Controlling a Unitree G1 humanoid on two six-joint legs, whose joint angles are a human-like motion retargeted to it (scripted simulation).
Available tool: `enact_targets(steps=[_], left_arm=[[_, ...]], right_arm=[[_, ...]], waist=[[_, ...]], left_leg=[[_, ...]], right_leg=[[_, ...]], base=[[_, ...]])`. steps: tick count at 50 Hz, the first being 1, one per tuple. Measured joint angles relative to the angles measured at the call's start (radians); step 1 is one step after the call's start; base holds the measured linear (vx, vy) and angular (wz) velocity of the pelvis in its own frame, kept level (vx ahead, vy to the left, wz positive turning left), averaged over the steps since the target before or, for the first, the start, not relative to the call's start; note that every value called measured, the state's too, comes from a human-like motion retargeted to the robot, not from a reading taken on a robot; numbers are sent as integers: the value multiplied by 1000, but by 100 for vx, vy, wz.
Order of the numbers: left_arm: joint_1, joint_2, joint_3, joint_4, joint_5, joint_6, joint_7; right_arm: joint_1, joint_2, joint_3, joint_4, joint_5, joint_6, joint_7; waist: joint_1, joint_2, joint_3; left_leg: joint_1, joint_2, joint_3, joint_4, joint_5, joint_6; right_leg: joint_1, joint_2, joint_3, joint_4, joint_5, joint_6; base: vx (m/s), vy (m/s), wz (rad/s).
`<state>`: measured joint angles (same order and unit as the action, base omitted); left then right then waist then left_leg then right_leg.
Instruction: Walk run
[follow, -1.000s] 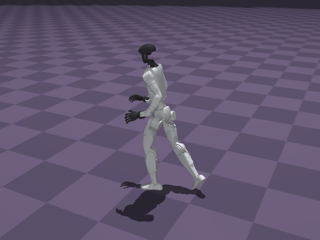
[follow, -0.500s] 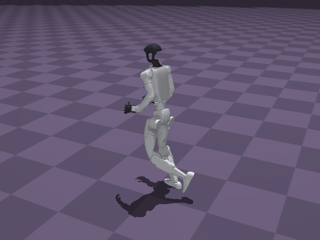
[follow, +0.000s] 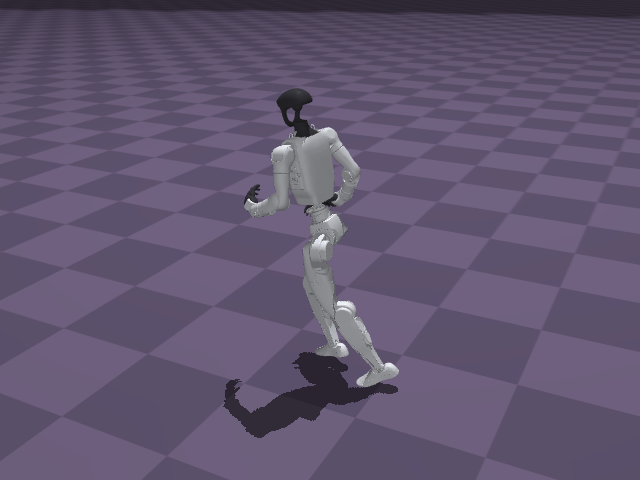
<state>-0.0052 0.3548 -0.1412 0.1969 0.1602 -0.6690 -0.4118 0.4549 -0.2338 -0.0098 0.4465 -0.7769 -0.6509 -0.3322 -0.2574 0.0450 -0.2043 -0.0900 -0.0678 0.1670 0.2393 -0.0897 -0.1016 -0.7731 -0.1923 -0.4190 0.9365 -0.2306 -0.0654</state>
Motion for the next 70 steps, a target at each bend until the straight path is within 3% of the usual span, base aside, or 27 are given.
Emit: enact_targets(steps=[2,5,7,8,13,15,20,22,23,25,28,30,34,37,40,42,45,48,50,53,55,58,60,62,65,68,70], left_arm=[[31,-16,-2,-62,80,13,79],[89,-81,27,-87,94,18,192],[100,-164,95,-7,69,12,151],[115,-206,140,51,61,-6,126],[316,-231,207,172,-94,-127,35],[390,-160,224,150,-157,-152,13],[461,-83,257,100,-180,-178,68],[370,-51,246,83,-111,-187,93],[311,-19,235,68,-63,-196,107],[182,51,199,27,52,-221,137],[62,97,131,20,211,-247,171],[-9,68,77,32,251,-231,194],[-57,64,28,-46,204,-199,236],[-20,3,6,-80,141,-166,250],[27,-39,59,-93,101,-139,239],[58,-54,119,-64,121,-145,238],[154,-103,182,47,174,-176,216],[280,-162,217,149,161,-228,182],[334,-169,229,207,87,-256,159],[414,-166,238,251,-12,-265,146],[420,-137,225,245,-55,-264,135],[331,-78,205,175,-70,-240,134],[235,-56,191,162,-59,-218,126],[137,-49,181,196,-60,-224,110],[68,-30,129,189,-89,-204,96],[64,-137,88,178,-125,-171,115],[62,-190,63,164,-128,-157,82]], right_arm=[[9,18,-20,-24,35,-10,-114],[-78,61,13,-21,37,-21,-320],[-191,99,86,24,20,-18,-415],[-237,107,132,50,29,-38,-425],[-378,77,229,38,119,-98,-226],[-407,16,213,-67,2,-31,-140],[-365,41,177,-190,-49,105,-232],[-349,80,146,-142,0,67,-232],[-345,95,112,-105,-7,46,-210],[-326,113,32,-16,-80,60,-196],[-201,144,34,170,-198,93,-246],[-124,139,57,260,-144,17,-172],[-30,47,-4,183,-51,-76,-254],[16,24,-39,93,-6,-89,-417],[-72,42,-1,51,-25,-63,-478],[-195,60,42,68,-64,-37,-463],[-332,103,122,114,-49,-27,-452],[-409,145,132,106,5,-51,-420],[-458,134,162,50,27,-20,-385],[-470,130,207,-19,-17,38,-321],[-469,122,219,-52,-26,56,-294],[-451,111,183,-43,-54,70,-328],[-418,115,143,15,-104,86,-352],[-374,132,93,122,-160,84,-367],[-260,169,44,325,-158,117,-381],[-196,174,-32,441,16,74,-251],[-148,134,-83,405,76,55,-332]], waist=[[-50,7,-1],[-87,-82,27],[-61,-126,44],[-36,-142,39],[235,-153,-1],[346,-149,3],[593,-180,78],[581,-161,105],[581,-140,117],[546,-123,139],[388,-76,123],[212,-57,21],[13,-8,-26],[-102,21,1],[-119,-54,30],[-103,-128,55],[5,-164,56],[187,-178,34],[290,-136,32],[417,-148,46],[506,-148,60],[514,-98,85],[503,-44,109],[414,-22,101],[325,-3,56],[107,-39,-55],[-18,-1,-42]], left_leg=[[81,20,27,-27,298,-89],[154,-45,63,109,535,-103],[65,-75,67,375,454,-154],[15,-76,102,513,368,-137],[-345,50,141,848,90,37],[-454,133,217,729,-1,101],[-533,84,139,76,-77,82],[-521,111,150,-19,-79,103],[-520,121,117,-7,-36,105],[-516,110,88,202,-147,243],[-399,150,-6,370,-352,167],[-339,108,-16,334,-415,149],[-43,32,-10,20,-110,46],[126,41,7,-61,350,-89],[223,-28,111,33,511,-115],[205,-70,156,237,425,-112],[77,-25,272,610,287,8],[-226,20,216,848,121,45],[-392,104,194,814,-1,80],[-536,137,225,513,-48,122],[-582,140,210,240,-61,115],[-588,165,128,7,-26,52],[-590,173,61,66,114,174],[-614,183,17,375,-241,211],[-460,191,-14,438,-416,151],[-252,55,63,192,-310,112],[-79,24,18,58,-69,49]], right_leg=[[16,35,-1,-280,-61,6],[96,56,161,-521,-34,2],[138,38,192,-415,-117,-64],[165,14,217,-342,-130,-35],[498,21,177,-448,-227,42],[666,112,173,-640,-82,79],[935,117,87,-788,543,267],[959,161,120,-699,614,233],[952,187,113,-633,605,211],[885,184,54,-437,548,171],[661,237,131,-74,350,161],[370,160,126,123,131,164],[105,41,-23,-56,-43,37],[58,52,-37,-388,-45,39],[91,64,100,-587,-35,17],[124,32,198,-530,78,-29],[188,-35,260,-243,-168,-23],[404,-34,241,-324,-267,27],[581,70,186,-516,-178,53],[788,143,255,-696,205,152],[891,136,168,-764,506,233],[962,220,155,-696,693,242],[929,282,140,-506,671,195],[776,288,88,-217,584,178],[452,217,96,177,348,137],[122,103,143,177,158,133],[47,32,36,19,94,72]], base=[[207,-32,82],[174,-26,-26],[181,-6,-83],[237,-7,-55],[245,8,-7],[185,7,-36],[162,-13,-119],[197,-14,31],[218,-14,63],[213,-22,79],[293,-25,80],[182,-13,81],[213,-22,35],[192,-21,84],[216,-31,-51],[208,-10,-104],[257,-3,-66],[242,11,-23],[188,9,-33],[218,1,-98],[210,-2,-123],[187,-4,12],[203,-9,83],[232,-12,86],[237,-7,-3],[206,1,72],[207,-10,106]])
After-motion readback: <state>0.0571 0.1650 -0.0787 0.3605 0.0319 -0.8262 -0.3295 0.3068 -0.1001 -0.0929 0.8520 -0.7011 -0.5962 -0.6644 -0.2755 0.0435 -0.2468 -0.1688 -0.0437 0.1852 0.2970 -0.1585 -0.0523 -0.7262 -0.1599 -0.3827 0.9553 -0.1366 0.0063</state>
